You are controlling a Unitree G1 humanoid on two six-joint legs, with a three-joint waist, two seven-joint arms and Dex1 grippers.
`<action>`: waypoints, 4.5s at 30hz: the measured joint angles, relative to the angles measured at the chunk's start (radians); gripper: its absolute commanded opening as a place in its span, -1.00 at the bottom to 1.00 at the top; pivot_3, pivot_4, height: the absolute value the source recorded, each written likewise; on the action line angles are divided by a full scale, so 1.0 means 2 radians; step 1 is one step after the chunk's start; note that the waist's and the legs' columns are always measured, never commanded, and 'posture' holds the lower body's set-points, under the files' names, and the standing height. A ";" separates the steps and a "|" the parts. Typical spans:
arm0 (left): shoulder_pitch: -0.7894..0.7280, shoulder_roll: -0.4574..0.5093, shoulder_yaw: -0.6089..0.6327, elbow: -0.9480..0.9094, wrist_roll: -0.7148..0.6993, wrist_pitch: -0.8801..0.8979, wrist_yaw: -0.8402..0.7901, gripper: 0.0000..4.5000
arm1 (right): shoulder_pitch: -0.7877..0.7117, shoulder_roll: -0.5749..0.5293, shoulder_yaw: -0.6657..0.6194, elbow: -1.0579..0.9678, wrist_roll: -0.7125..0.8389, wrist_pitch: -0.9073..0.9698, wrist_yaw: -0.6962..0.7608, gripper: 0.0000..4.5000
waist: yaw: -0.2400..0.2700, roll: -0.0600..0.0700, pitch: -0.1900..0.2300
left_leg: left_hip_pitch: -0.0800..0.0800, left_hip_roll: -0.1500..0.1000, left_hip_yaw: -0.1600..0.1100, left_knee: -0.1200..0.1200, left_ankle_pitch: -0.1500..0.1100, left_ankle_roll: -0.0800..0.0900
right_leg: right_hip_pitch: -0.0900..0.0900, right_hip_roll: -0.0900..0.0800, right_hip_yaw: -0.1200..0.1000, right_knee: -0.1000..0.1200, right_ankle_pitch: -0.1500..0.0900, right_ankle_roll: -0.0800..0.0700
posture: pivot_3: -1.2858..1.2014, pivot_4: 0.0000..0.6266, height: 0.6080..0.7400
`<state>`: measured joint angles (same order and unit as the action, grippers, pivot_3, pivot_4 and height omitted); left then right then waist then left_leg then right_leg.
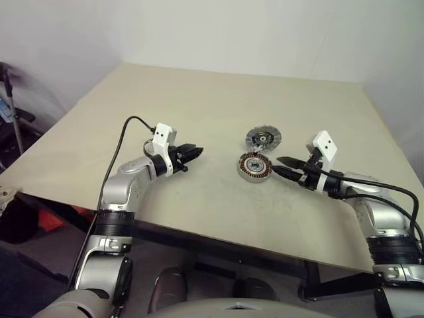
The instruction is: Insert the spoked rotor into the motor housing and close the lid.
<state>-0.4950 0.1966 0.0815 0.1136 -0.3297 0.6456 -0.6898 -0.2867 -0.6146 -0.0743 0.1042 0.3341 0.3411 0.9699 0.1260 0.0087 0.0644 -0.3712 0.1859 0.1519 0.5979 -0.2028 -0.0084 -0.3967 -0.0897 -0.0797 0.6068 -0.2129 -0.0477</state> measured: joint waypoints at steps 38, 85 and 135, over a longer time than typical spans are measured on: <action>0.026 0.020 0.024 -0.019 -0.024 -0.009 0.077 -0.19 | -0.110 0.090 0.051 0.162 -0.062 -0.037 -0.036 -0.99 | -0.015 0.000 0.000 | -0.001 0.000 0.000 0.000 0.000 -0.001 | -0.001 0.001 0.000 0.001 0.001 -0.002 | 0.03 -1.00 1.00; 0.019 0.030 0.036 -0.008 -0.040 -0.017 0.080 -0.19 | -0.125 0.099 0.033 0.142 -0.053 -0.041 -0.049 -0.99 | -0.015 0.000 0.000 | 0.001 0.001 0.000 0.000 0.001 -0.001 | 0.001 0.001 0.000 0.002 0.001 -0.002 | 0.03 -1.00 1.00; 0.016 0.001 0.253 0.141 -0.272 0.073 0.259 -0.19 | -0.125 0.069 0.020 0.149 -0.041 -0.056 -0.026 -0.99 | -0.014 -0.001 0.000 | 0.002 0.000 0.000 0.000 0.001 -0.001 | 0.003 0.002 0.000 0.000 0.001 -0.002 | 0.03 -1.00 1.00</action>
<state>-0.4621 0.1995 0.5867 0.3947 -0.8729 0.7918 -0.1723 -0.5376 -0.4766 -0.0347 0.4032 0.2520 0.2301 0.9181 0.0975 0.0060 0.0651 -0.3670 0.1866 0.1513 0.5986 -0.2015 -0.0107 -0.3909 -0.0863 -0.0798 0.6076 -0.2100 -0.0526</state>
